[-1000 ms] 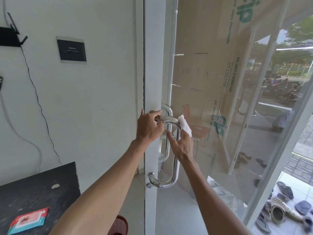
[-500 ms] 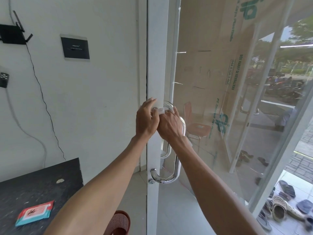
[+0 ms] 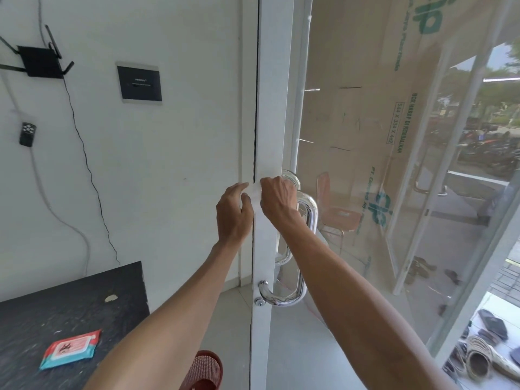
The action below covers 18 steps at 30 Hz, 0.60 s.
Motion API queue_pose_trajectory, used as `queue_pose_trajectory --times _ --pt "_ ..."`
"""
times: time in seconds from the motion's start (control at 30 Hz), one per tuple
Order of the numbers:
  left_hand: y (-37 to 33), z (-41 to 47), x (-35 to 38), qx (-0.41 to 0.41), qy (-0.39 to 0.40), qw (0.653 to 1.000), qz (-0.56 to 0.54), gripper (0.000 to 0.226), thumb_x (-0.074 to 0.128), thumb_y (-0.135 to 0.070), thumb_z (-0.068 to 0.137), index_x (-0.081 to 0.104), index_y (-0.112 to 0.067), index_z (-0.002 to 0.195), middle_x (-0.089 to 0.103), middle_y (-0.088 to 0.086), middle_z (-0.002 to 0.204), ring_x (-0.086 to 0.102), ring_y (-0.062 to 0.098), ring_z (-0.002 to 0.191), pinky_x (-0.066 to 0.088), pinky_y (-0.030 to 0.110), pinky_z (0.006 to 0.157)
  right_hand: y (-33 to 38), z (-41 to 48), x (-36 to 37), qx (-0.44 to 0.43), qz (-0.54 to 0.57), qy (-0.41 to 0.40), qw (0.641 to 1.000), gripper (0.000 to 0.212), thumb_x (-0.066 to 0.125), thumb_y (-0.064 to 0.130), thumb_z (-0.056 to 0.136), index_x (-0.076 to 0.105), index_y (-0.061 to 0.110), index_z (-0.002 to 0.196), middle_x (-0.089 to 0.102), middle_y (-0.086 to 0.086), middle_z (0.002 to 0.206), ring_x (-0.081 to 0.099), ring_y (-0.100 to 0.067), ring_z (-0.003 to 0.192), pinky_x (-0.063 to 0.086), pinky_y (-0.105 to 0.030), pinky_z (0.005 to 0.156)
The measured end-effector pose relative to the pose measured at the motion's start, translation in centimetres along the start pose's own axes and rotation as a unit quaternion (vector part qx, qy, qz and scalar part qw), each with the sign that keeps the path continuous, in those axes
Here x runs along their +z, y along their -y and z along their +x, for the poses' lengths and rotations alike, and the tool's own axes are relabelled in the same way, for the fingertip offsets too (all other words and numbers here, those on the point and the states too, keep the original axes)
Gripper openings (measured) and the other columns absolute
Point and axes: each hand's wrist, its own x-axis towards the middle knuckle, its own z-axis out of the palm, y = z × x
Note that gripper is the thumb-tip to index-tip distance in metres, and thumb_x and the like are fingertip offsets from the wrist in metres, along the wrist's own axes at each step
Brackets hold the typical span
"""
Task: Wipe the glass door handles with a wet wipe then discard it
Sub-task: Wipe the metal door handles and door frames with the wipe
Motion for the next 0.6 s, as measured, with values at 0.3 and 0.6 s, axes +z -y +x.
queue_pose_trajectory --times 0.3,0.6 --pt "2.3 0.0 -0.6 -0.01 -0.01 1.0 0.009 0.036 0.043 -0.007 0.095 0.066 -0.005 0.123 0.066 0.009 0.128 0.06 0.022 0.122 0.044 0.034 0.108 1.1 0.8 2.0 -0.068 -0.063 -0.055 0.994 0.02 0.053 -0.005 0.084 0.066 0.009 0.091 0.065 -0.011 0.096 0.063 -0.026 0.096 0.025 -0.038 0.116" --pt "5.7 2.1 -4.6 -0.09 -0.003 0.995 0.034 0.037 0.043 -0.008 0.099 0.062 -0.01 0.13 0.061 0.007 0.136 0.056 0.02 0.127 0.042 0.036 0.111 6.1 4.1 3.1 0.018 0.193 -0.019 0.981 0.033 0.045 -0.019 0.073 0.068 -0.004 0.09 0.068 -0.019 0.09 0.065 -0.039 0.085 0.057 -0.042 0.068"
